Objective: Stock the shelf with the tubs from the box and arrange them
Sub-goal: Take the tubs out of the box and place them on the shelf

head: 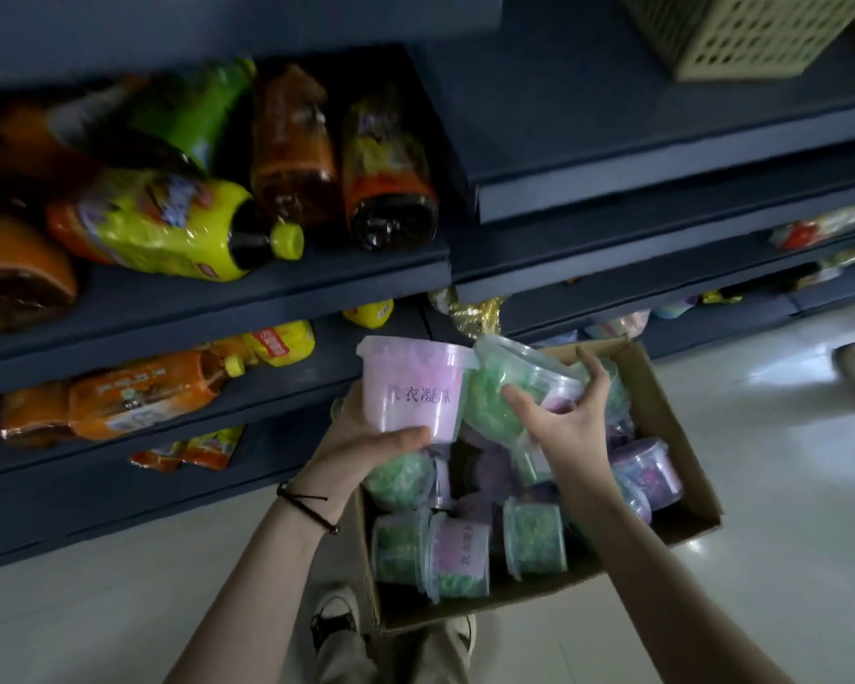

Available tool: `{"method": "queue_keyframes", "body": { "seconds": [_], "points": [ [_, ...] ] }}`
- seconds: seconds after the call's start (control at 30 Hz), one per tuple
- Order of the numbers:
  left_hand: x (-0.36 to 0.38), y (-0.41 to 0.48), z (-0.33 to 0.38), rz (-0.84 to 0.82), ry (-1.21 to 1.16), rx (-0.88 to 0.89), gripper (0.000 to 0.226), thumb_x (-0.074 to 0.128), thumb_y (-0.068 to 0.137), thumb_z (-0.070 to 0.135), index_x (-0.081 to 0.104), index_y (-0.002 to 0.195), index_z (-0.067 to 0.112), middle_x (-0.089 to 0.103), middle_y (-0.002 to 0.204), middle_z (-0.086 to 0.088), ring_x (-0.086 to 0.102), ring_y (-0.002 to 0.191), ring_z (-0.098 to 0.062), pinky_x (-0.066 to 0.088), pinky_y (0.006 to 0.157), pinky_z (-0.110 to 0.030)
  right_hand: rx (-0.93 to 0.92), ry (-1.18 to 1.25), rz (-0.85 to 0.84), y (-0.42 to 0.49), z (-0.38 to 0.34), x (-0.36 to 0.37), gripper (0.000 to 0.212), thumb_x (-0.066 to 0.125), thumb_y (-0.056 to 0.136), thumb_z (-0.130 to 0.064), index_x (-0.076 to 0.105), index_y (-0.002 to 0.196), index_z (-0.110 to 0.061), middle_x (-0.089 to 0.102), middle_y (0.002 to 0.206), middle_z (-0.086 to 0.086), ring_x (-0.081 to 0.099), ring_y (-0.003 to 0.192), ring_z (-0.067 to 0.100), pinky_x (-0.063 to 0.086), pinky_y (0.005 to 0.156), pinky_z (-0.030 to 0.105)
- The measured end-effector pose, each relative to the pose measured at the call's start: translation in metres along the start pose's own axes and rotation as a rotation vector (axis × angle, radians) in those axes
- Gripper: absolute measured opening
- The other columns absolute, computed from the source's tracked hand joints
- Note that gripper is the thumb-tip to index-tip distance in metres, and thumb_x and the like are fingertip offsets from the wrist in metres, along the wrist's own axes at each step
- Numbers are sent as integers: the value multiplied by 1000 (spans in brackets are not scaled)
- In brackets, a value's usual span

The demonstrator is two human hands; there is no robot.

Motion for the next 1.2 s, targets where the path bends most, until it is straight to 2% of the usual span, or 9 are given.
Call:
{"method": "queue_keyframes", "body": {
  "seconds": [0.1, 0.2, 0.27, 0.43, 0.57, 0.73, 0.93, 1.07, 1.2],
  "points": [
    [7, -18, 62, -36, 32, 136, 71, 86, 50, 24, 57, 114, 14, 70, 102, 1, 65, 98, -13, 53, 75, -25, -95, -13, -41, -12, -52, -9, 94, 86, 46, -66, 34, 124, -59, 47, 114, 8, 49, 107, 25, 42, 102, 51],
    [4, -40, 116, 38, 3, 193, 95, 91, 44, 44, 52, 123, 7, 67, 113, -7, 64, 105, -21, 54, 77, -30, -199, 0, -61, -35, -106, -11, 90, 84, 49, -64, 33, 124, -58, 39, 111, 0, 42, 99, 16, 42, 93, 36],
    [1, -59, 147, 72, 0, 203, 106, 90, 39, 55, 50, 127, 11, 66, 117, -7, 63, 109, -22, 54, 82, -35, -236, -5, -80, -50, -136, -9, 94, 83, 45, -67, 32, 124, -59, 39, 112, -2, 40, 106, 18, 44, 97, 40],
    [-14, -110, 219, 112, 63, 328, 91, 89, 38, 56, 59, 113, 16, 72, 104, 1, 68, 98, -14, 54, 72, -24, -338, 31, -180, -85, -210, 16, 113, 83, 34, -73, 29, 132, -52, 46, 103, -7, 51, 99, 14, 49, 81, 26],
    [-51, -147, 258, 174, 53, 382, 101, 90, 36, 56, 54, 121, 15, 67, 116, -6, 66, 104, -16, 55, 76, -29, -436, 26, -310, -118, -260, 50, 113, 88, 35, -62, 31, 131, -47, 50, 110, -1, 56, 98, 13, 55, 88, 37],
    [-114, -199, 297, 296, 18, 435, 118, 92, 24, 53, 48, 126, 15, 65, 116, -3, 67, 100, -10, 55, 73, -23, -546, 72, -369, -165, -303, 120, 101, 88, 42, -45, 35, 127, -48, 48, 131, -3, 55, 119, 16, 51, 97, 43],
    [-219, -276, 315, 452, 6, 469, 84, 93, 46, 31, 52, 119, 22, 68, 110, 3, 68, 93, -6, 55, 68, -19, -594, 71, -391, -229, -318, 245, 114, 90, 41, -47, 26, 136, -41, 43, 136, -6, 46, 127, 15, 44, 105, 45],
    [-298, -316, 318, 559, 31, 480, 75, 86, 53, 26, 48, 118, 26, 65, 111, 6, 65, 96, -5, 53, 72, -20, -619, 64, -416, -272, -320, 331, 108, 92, 57, -27, 25, 142, -30, 40, 136, -7, 40, 128, 10, 36, 111, 36],
    [-369, -338, 315, 631, 74, 452, 83, 89, 56, 24, 44, 125, 25, 61, 114, 8, 60, 101, -4, 50, 75, -19, -596, 7, -440, -301, -316, 400, 108, 92, 58, -29, 25, 143, -28, 43, 133, -8, 42, 127, 12, 38, 107, 31]
  ]
}}
Point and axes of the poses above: each hand's wrist, its own y-axis towards the middle knuckle, its own x-axis out of the palm, z = x × y, the point moved 3 cm from there along y, towards the middle knuckle
